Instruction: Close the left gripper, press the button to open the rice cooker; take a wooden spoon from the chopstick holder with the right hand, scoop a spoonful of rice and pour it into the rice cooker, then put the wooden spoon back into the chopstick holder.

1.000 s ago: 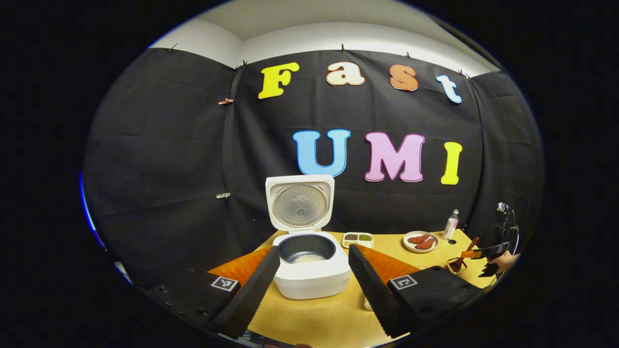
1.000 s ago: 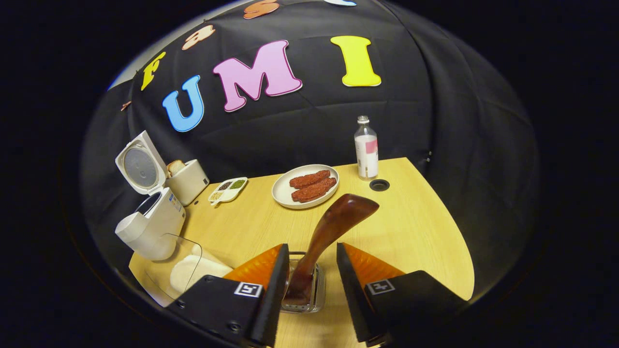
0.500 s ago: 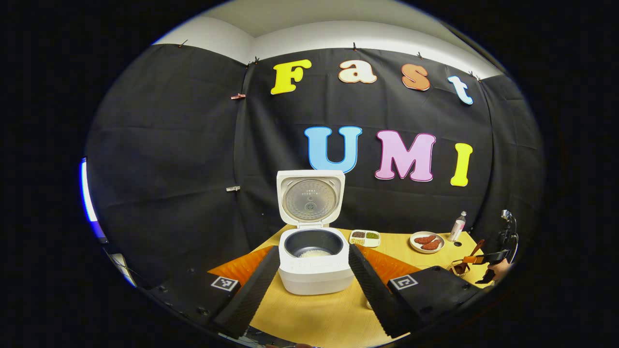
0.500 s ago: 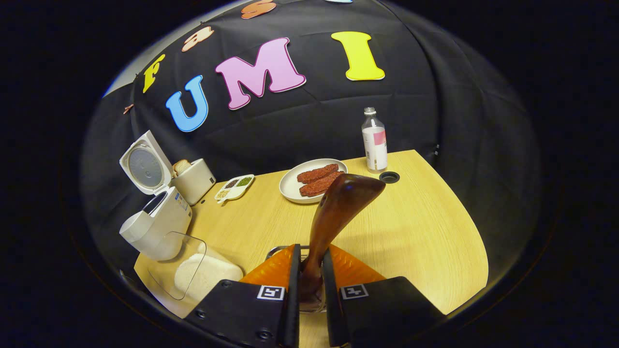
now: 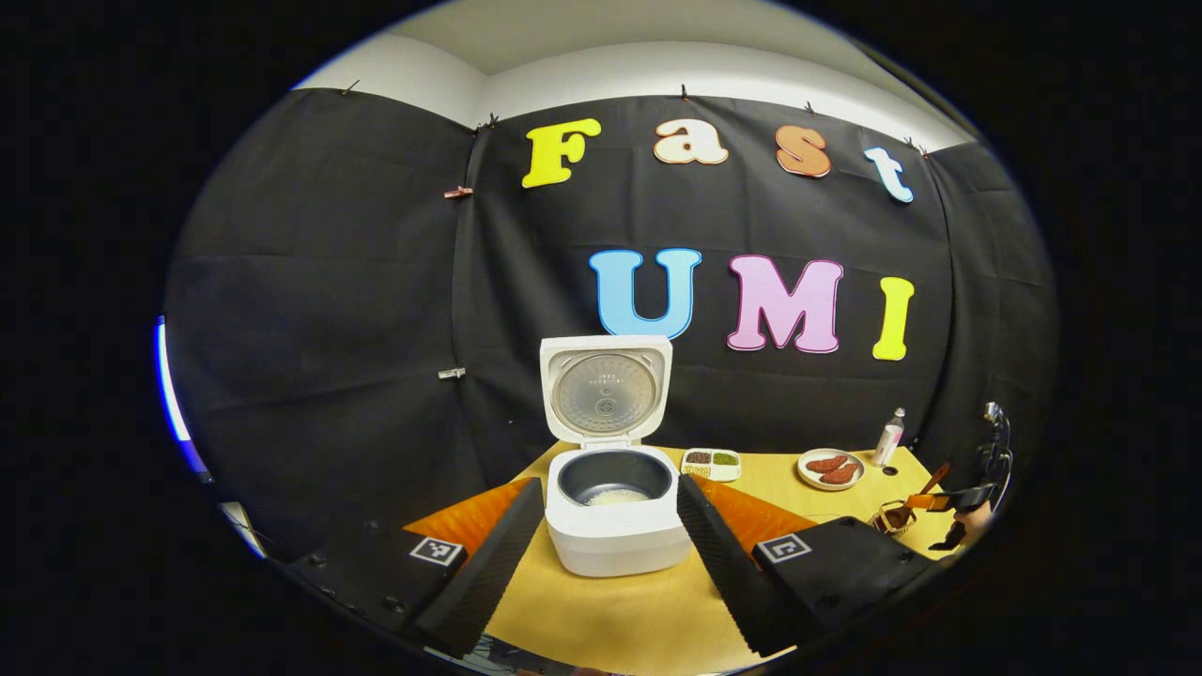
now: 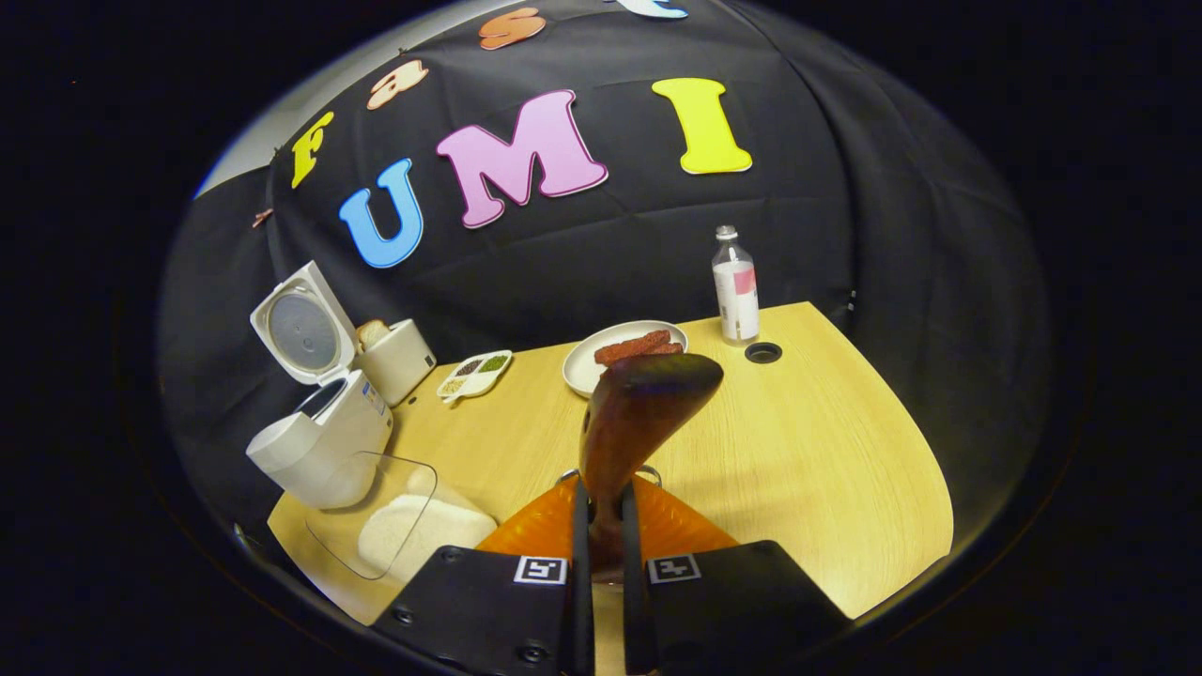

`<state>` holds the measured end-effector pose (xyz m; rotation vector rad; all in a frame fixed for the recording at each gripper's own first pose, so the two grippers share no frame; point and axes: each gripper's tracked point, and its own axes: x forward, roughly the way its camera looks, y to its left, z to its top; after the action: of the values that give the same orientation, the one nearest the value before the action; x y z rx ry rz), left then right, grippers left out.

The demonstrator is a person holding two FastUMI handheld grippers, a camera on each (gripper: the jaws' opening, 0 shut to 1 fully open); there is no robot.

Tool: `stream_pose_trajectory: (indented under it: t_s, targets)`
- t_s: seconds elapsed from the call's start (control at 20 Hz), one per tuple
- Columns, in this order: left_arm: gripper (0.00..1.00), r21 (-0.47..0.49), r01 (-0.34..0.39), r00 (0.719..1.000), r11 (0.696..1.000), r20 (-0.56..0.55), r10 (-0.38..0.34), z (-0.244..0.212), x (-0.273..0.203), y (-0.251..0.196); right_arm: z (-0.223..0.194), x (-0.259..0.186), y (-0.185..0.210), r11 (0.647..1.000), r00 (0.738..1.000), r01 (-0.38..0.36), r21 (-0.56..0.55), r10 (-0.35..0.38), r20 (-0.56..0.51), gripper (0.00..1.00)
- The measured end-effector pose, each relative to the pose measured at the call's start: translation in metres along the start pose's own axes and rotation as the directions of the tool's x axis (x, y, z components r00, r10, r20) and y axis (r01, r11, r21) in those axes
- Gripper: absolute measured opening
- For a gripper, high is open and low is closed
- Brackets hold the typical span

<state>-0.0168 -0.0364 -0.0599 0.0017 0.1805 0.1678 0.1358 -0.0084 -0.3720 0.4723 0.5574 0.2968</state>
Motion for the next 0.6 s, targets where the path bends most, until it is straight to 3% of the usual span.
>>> stream_pose_trajectory:
  t_s: [0.1,0.3,0.6]
  targets:
    - [0.98,-0.004,0.006,1.0,1.0,-0.001,-0.006,0.0,-0.002,0.004,0.022,-0.007,-0.003,1.0,0.998,0.028,0.005,-0.028,0.054,0.17]
    - [0.98,0.009,0.026,1.0,1.0,0.013,-0.026,0.006,-0.005,0.012,0.058,-0.03,0.021,0.999,0.993,0.02,-0.044,-0.015,0.114,0.17]
    - [0.98,0.003,0.084,0.996,0.996,0.029,-0.084,0.006,-0.002,0.032,0.081,-0.055,0.124,0.991,0.983,-0.112,-0.066,0.121,0.141,0.16]
